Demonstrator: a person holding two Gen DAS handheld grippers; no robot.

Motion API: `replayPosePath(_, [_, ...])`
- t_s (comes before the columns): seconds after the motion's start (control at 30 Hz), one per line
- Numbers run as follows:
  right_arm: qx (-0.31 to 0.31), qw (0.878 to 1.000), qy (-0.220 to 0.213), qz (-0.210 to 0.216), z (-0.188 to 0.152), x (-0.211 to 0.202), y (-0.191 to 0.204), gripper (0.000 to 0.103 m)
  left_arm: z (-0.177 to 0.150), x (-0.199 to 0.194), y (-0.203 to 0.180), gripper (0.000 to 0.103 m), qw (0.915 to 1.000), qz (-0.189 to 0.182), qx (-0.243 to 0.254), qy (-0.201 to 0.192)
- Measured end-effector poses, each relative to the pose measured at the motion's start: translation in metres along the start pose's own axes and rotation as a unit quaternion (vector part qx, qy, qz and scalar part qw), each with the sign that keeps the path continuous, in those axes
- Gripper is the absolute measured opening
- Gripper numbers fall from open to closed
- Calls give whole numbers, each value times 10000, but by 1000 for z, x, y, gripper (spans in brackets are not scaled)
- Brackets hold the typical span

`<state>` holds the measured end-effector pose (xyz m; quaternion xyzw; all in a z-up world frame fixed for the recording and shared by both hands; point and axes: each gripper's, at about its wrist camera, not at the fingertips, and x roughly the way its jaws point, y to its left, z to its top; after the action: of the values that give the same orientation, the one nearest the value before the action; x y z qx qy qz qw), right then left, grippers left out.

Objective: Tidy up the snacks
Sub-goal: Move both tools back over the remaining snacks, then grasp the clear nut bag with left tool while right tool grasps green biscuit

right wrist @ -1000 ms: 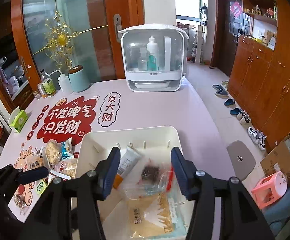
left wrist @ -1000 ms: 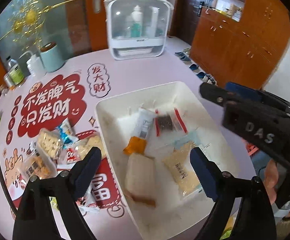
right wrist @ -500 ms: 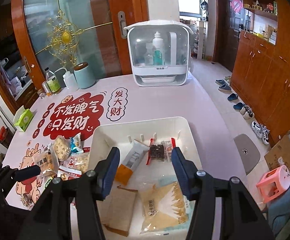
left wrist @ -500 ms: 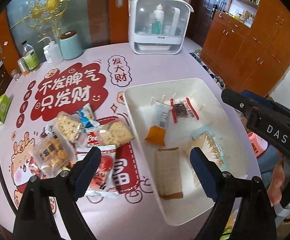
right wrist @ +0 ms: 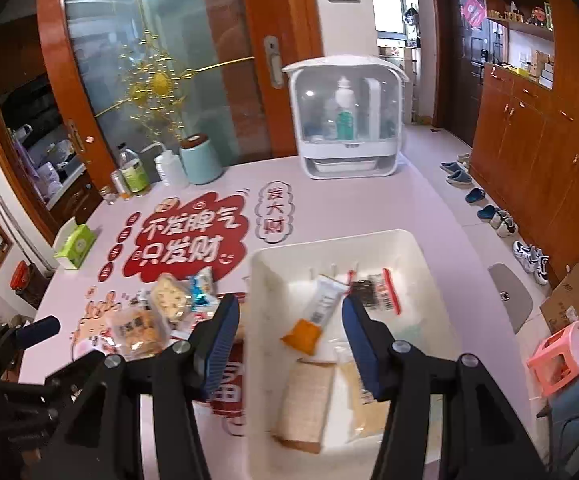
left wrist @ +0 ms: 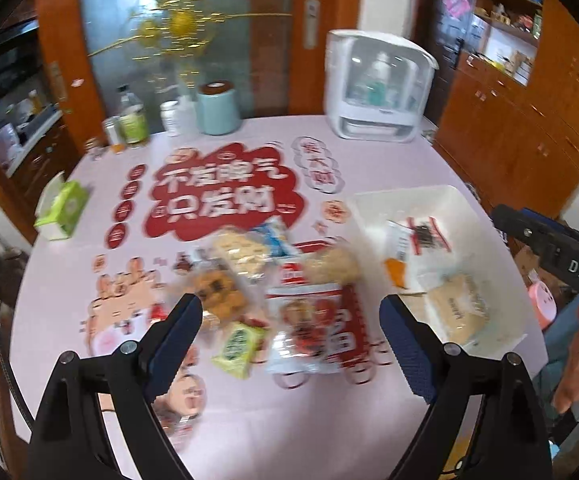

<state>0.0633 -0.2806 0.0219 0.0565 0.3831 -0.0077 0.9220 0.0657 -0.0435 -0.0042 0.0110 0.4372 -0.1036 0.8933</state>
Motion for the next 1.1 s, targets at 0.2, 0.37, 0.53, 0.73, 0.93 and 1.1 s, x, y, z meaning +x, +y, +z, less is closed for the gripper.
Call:
replayPosePath(0.2, [-114,9996,41,243,-5,0,49,54,-19,-16,82,90,9981,355,-504,47])
replayPosePath(0.37, [-283,9986,209,404,-12,13,90,54,-47,-12,140,90,9930,628,-957,305])
replayPosePath(0.53, [-439,9952,625,616,-27,40,125,54,-82,14,180,90,9833,687,-1480,800])
replayPosePath(0.73, [-547,9851,1340,931,-63,88,160,54,-128,61,200,90,9609,672,-2234,1493])
replayPosePath(0.93, [69,9684,2189,1194,-95,146,175,54,-155,102,202,90,9361,808,-2821,1939])
replayPosePath(1.1, [450,9553,2637,1259,-111,183,179,54,-163,119,192,90,9275,761,-3021,2066])
